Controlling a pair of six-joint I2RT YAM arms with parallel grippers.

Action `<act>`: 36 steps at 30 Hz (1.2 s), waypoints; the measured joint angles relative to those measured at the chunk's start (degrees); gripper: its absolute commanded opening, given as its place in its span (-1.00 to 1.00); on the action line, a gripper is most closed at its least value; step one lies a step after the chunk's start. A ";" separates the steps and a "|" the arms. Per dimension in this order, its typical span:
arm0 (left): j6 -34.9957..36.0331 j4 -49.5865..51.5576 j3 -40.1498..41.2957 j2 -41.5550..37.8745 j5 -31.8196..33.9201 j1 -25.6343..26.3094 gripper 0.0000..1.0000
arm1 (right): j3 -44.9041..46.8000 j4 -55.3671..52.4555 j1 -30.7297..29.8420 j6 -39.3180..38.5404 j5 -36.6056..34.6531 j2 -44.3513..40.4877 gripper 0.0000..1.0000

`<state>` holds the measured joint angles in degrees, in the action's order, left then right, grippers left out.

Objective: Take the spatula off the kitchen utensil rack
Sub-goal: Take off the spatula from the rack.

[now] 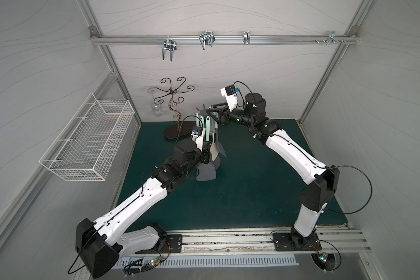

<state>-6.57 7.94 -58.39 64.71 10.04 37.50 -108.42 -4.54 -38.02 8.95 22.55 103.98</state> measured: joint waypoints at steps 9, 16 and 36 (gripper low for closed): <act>0.42 1.18 0.02 -3.48 -3.67 -0.11 -1.00 | -2.16 -0.94 -0.57 -1.40 -1.55 1.49 0.07; 0.39 4.04 -1.42 -5.55 -4.81 -1.51 -1.00 | -3.45 -2.93 -1.11 -2.67 -2.78 1.51 0.25; -7.56 32.68 3.21 -7.56 -34.05 -28.15 -1.00 | -2.91 -14.82 -1.31 -2.99 -2.82 -10.21 0.41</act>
<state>-14.13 40.62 -55.18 57.14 -24.01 9.34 -111.33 -19.35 -39.33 5.96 19.73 93.78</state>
